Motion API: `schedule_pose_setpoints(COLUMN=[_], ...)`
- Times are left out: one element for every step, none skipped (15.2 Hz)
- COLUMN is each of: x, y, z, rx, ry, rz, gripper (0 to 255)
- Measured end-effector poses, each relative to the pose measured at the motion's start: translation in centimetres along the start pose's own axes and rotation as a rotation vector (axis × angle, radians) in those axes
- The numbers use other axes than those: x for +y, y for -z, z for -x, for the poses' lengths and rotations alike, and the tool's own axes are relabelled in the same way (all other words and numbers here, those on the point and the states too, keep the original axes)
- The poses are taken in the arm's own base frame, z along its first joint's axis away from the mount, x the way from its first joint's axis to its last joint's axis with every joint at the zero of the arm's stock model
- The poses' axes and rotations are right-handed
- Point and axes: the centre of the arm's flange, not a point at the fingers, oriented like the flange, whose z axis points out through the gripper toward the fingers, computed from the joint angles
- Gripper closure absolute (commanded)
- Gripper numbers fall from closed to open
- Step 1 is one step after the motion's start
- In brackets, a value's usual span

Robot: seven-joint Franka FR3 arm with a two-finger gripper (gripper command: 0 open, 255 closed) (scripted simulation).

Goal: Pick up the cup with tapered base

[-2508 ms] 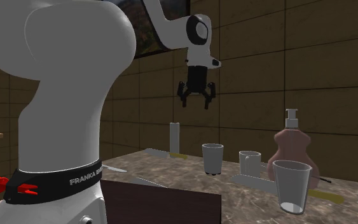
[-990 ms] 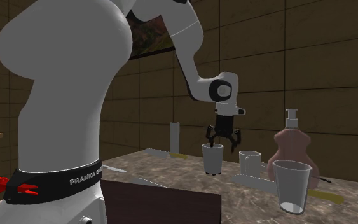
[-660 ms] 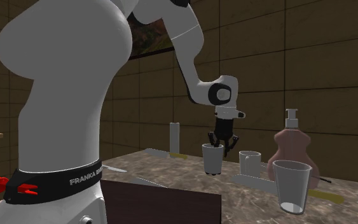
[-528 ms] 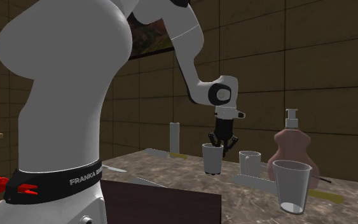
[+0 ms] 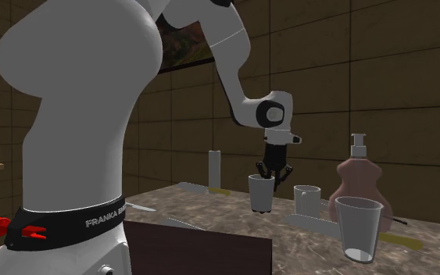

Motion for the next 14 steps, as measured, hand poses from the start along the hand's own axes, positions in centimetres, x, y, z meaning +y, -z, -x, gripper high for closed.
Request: schedule_pose_setpoints(x=[-0.1, -0.2, -0.2, -0.3, -0.3, -0.4, -0.5, -0.4, -0.4, -0.6, -0.6, -0.6, -0.6, -0.7], y=[0.5, 1.0, 1.6, 2.1, 2.6, 3.1, 3.7, 4.2, 4.8, 5.2, 5.7, 6.3, 6.7, 7.0], z=[-0.1, -0.1, -0.2, -0.1, -0.3, -0.4, -0.4, -0.4, -0.4, -0.4, -0.5, -0.6, -0.6, -0.6], rx=[0.000, 0.000, 0.000, 0.001, 0.001, 0.001, 0.000, 0.000, 0.000, 0.001, 0.000, 0.000, 0.000, 0.001], ry=[0.000, 0.000, 0.000, 0.000, 0.000, 0.000, 0.000, 0.000, 0.000, 0.000, 0.000, 0.000, 0.000, 0.000], rz=[0.000, 0.000, 0.000, 0.000, 0.000, 0.000, 0.000, 0.000, 0.000, 0.000, 0.000, 0.000, 0.000, 0.000], gripper=[255, 255, 255, 255, 255, 255, 255, 255, 255, 255, 255, 255, 255, 255])
